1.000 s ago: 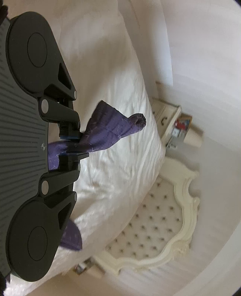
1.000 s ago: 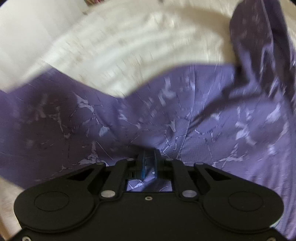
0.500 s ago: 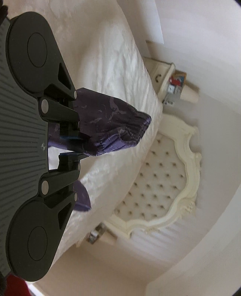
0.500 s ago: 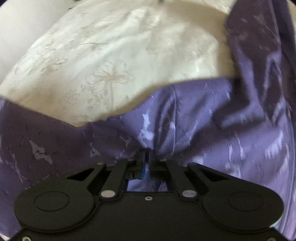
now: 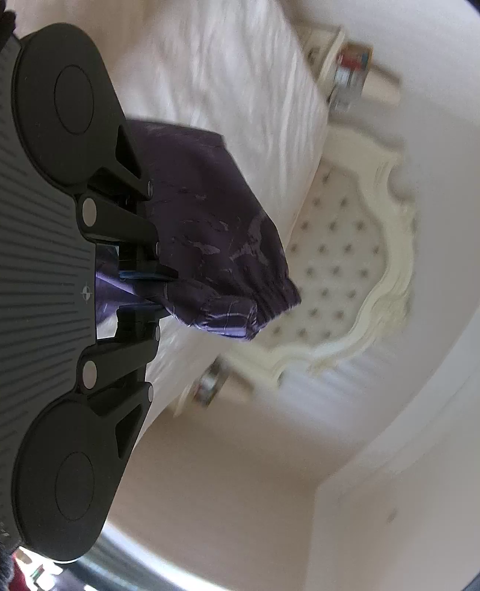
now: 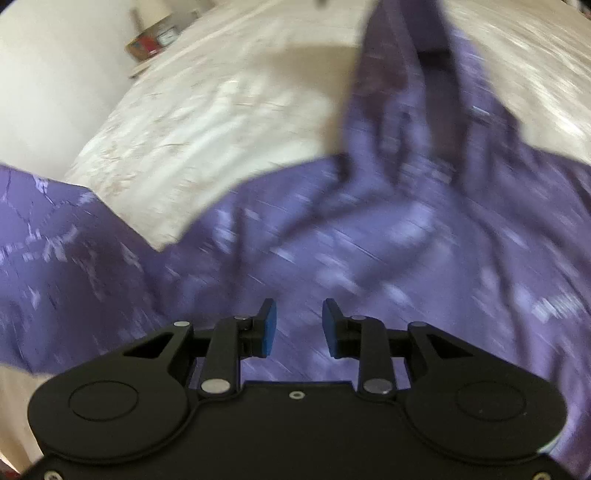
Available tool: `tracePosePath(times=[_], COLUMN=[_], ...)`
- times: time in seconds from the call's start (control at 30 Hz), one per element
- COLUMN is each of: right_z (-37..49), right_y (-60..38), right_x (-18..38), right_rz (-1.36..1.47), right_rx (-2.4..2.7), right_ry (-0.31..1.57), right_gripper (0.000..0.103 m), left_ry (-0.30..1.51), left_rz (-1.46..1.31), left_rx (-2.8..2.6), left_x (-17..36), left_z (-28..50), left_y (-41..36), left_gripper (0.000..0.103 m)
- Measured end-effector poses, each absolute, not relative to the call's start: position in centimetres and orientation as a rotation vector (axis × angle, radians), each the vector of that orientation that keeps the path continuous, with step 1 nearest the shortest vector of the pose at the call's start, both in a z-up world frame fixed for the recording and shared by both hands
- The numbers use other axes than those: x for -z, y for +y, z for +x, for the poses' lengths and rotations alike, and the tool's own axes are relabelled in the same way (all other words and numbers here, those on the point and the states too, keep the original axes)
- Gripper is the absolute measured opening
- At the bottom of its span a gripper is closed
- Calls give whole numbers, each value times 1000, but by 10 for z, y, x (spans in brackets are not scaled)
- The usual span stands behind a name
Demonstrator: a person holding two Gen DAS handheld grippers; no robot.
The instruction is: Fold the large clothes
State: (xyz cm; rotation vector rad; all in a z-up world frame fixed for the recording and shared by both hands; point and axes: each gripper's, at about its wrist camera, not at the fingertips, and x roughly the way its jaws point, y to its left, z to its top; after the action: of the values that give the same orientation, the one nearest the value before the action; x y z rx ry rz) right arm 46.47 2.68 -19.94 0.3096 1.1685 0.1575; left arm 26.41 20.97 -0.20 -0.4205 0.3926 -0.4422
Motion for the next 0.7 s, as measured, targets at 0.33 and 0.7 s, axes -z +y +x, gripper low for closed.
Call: tracePosePath(times=[0.33,0.7], right_z=[376,335], right_y=[-91,-167], right_x=[206,208], right_rz=[389,457], right_rx=[18,73], right_ry=[1230,1232], right_gripper=[41,57], left_ry=[582,750], left_rz=[-375,-253], left_rx=[597,712], left_x=[74,105], left_z=[301,305], left_y=[74,-18], left_gripper=[12,71])
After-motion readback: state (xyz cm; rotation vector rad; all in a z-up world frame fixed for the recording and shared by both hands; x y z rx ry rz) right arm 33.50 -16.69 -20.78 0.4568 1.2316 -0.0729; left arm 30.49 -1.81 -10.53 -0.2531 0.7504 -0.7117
